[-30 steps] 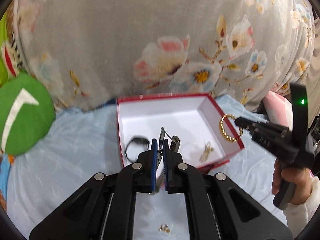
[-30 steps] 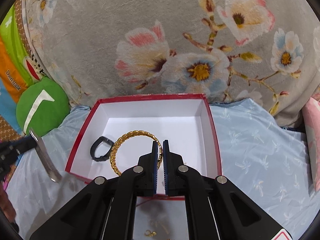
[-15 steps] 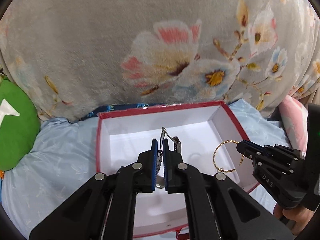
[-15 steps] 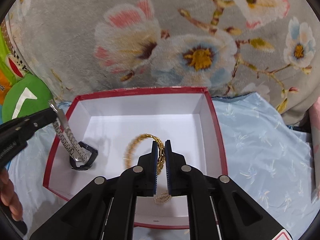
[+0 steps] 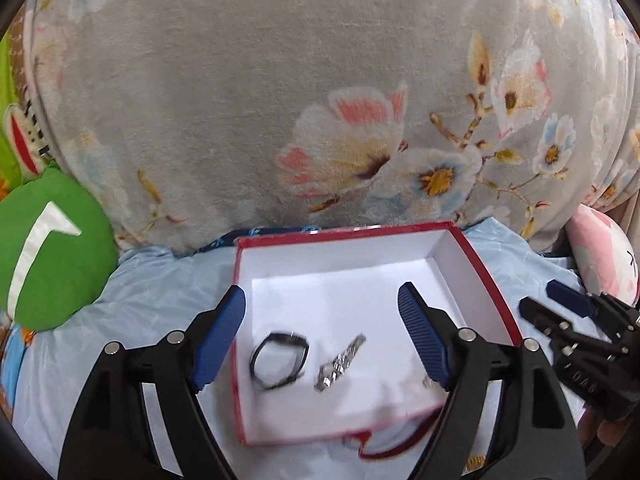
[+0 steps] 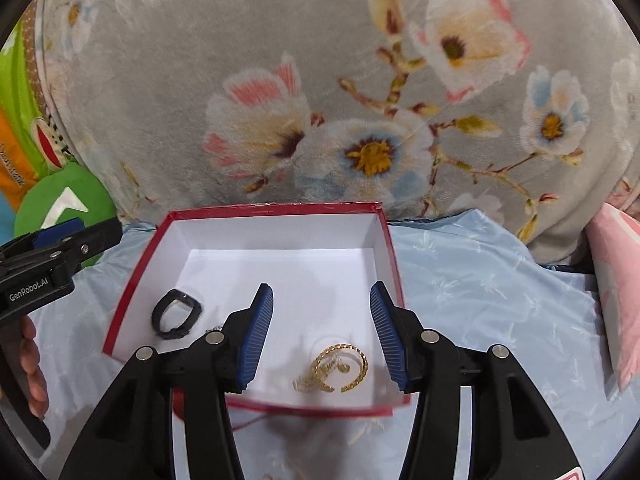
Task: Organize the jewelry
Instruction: 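Withdraw both tools from the box toward the remaining jewelry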
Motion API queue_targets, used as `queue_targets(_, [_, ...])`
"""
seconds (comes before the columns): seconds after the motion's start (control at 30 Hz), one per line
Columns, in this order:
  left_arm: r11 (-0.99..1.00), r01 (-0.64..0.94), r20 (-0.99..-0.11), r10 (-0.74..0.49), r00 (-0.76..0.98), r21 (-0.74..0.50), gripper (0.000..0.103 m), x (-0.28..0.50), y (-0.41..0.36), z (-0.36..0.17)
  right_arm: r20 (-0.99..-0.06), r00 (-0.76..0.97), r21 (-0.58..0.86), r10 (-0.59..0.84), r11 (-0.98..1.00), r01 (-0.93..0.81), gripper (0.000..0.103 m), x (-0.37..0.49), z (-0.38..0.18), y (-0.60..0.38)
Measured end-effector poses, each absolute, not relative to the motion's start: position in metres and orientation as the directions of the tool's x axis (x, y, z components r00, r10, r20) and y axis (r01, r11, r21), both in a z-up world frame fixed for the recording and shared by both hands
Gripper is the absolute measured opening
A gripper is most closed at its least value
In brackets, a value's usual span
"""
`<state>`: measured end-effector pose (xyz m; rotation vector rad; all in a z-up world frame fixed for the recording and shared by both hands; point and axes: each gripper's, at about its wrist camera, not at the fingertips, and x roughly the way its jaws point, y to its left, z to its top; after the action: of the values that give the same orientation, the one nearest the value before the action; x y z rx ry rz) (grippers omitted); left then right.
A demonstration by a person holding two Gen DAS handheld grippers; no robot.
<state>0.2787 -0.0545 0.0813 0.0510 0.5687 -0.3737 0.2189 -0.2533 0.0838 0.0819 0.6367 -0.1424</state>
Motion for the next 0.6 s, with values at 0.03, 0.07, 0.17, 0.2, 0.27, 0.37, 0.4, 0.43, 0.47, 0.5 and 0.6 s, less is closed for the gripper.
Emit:
queue_targets(0.03, [0.93, 0.362, -0.539, -0.337, 0.772, -0.063, 0.076, 0.27, -0.049, 0.081, -0.591, 0.8, 0.036, -0.103, 0.988, 0.153, 0.05, 0.206, 0.088, -0.254])
queue_targets(0.07, [0.929, 0.365, -0.546, -0.34, 0.765, -0.067, 0.077, 0.259, -0.044, 0.079, -0.588, 0.803, 0.04, -0.096, 0.988, 0.148, 0.05, 0.195, 0.09, -0.254])
queue_targets(0.17, [0.933, 0.355, -0.582, -0.317, 0.749, -0.052, 0.079, 0.23, -0.031, 0.067, -0.588, 0.804, 0.05, -0.082, 0.989, 0.137, 0.051, 0.16, 0.092, -0.253])
queue_targets(0.2, [0.935, 0.35, -0.591, -0.311, 0.744, -0.051, 0.079, 0.222, -0.026, 0.061, -0.59, 0.803, 0.054, -0.076, 0.99, 0.133, 0.051, 0.149, 0.09, -0.252])
queue_targets(0.27, [0.937, 0.341, -0.623, -0.31, 0.718, -0.073, 0.079, 0.203, -0.014, 0.044, -0.602, 0.795, 0.05, -0.071, 0.991, 0.127, 0.051, 0.125, 0.084, -0.248])
queue_targets(0.37, [0.945, 0.318, -0.689, -0.283, 0.667, -0.08, 0.079, 0.185, -0.003, 0.016, -0.624, 0.779, 0.046, -0.066, 0.992, 0.121, 0.051, 0.097, 0.07, -0.24])
queue_targets(0.4, [0.949, 0.304, -0.703, -0.273, 0.657, -0.085, 0.079, 0.18, 0.001, 0.008, -0.634, 0.771, 0.05, -0.057, 0.992, 0.114, 0.051, 0.09, 0.065, -0.237])
queue_targets(0.43, [0.953, 0.288, -0.715, -0.263, 0.648, -0.09, 0.079, 0.172, 0.007, -0.002, -0.643, 0.764, 0.056, -0.052, 0.992, 0.114, 0.051, 0.081, 0.059, -0.235])
queue_targets(0.47, [0.956, 0.277, -0.725, -0.259, 0.638, -0.098, 0.079, 0.165, 0.011, -0.01, -0.652, 0.757, 0.063, -0.045, 0.991, 0.114, 0.051, 0.075, 0.053, -0.232])
queue_targets(0.5, [0.956, 0.27, -0.737, -0.263, 0.623, -0.114, 0.079, 0.161, 0.015, -0.017, -0.664, 0.747, 0.07, -0.033, 0.992, 0.107, 0.051, 0.069, 0.047, -0.229])
queue_targets(0.6, [0.963, 0.222, -0.77, -0.256, 0.585, -0.151, 0.079, 0.147, 0.03, -0.043, -0.701, 0.713, 0.083, -0.005, 0.993, 0.088, 0.049, 0.056, 0.026, -0.217])
